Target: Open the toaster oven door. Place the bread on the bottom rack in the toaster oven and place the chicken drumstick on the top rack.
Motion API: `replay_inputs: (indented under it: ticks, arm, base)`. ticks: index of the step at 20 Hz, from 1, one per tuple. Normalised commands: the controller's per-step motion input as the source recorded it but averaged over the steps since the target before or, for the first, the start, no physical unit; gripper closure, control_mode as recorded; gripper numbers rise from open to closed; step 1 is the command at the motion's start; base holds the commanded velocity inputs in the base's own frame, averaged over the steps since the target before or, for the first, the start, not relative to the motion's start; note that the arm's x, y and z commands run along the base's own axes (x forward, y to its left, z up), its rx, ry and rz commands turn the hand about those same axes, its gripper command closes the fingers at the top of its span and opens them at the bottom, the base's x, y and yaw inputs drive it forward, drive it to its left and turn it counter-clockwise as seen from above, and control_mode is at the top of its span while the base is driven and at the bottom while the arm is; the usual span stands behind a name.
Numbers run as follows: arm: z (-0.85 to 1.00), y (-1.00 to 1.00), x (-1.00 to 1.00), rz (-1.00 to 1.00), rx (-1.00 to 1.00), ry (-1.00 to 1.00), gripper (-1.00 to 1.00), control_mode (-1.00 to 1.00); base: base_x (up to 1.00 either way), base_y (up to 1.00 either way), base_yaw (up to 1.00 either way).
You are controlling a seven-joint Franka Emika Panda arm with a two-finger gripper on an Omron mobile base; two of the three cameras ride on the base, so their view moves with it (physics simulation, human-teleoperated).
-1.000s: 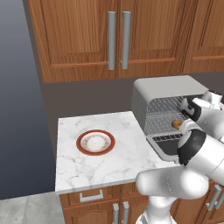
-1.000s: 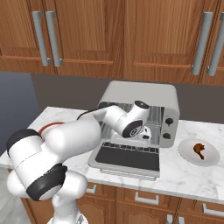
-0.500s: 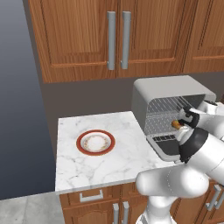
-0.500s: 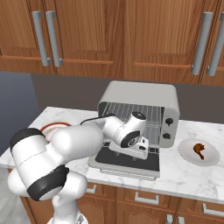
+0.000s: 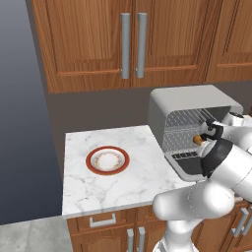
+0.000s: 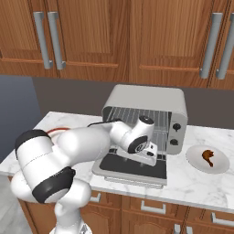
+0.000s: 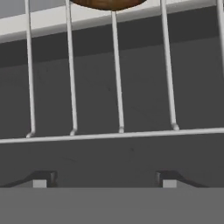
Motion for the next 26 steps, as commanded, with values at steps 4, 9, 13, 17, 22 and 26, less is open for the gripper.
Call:
replay_inputs:
  ticks: [4, 9, 13, 17, 22, 26]
  arm:
    - [-0.15, 0.17, 0.16, 0.00, 0.00, 0.00, -1.00, -1.00]
    - [-0.16, 0.27, 0.18, 0.00, 0.00, 0.00, -1.00, -1.00]
    - [-0.14, 0.31, 0.21, 0.00, 0.00, 0.00, -1.00, -1.00]
    - [-0.17, 0.25, 0.21, 0.00, 0.00, 0.00, -1.00, -1.00]
    - [-0.07, 0.16, 0.32, 0.00, 0.00, -0.01, -1.00, -1.00]
    - [-0.08, 0.05, 0.43, -0.07, 0.00, -0.03, -1.00, -1.00]
  base:
    - [0.00, 0.00, 0.00]
    - [0.00, 0.00, 0.00]
    - [0.00, 0.00, 0.00]
    - [0.00, 0.00, 0.00]
    - [0.00, 0.00, 0.00]
    - [0.00, 0.00, 0.00]
